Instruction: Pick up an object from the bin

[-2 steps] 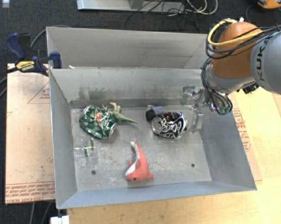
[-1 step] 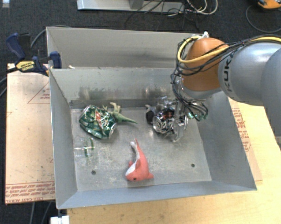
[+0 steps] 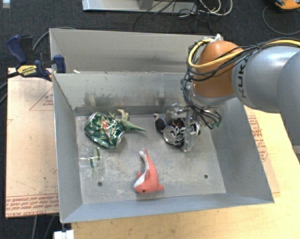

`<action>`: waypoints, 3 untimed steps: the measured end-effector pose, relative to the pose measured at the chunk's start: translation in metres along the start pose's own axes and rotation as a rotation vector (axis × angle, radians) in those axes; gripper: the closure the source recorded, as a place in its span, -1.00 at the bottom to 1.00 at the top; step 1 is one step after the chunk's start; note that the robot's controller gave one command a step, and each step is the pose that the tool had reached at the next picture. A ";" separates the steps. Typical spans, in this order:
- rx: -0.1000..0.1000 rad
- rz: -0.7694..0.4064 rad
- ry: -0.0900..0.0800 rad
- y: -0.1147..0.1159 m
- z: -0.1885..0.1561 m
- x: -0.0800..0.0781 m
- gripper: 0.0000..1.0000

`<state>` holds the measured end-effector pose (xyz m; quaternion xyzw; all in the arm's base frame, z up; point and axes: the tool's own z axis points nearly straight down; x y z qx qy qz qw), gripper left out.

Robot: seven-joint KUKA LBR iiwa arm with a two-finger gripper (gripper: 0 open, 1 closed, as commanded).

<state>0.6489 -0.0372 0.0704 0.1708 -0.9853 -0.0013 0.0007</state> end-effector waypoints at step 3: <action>0.004 -0.024 -0.016 0.003 -0.160 -0.003 1.00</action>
Offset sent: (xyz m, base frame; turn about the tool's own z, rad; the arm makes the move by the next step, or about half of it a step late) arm 0.0000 0.0000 0.0000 0.0000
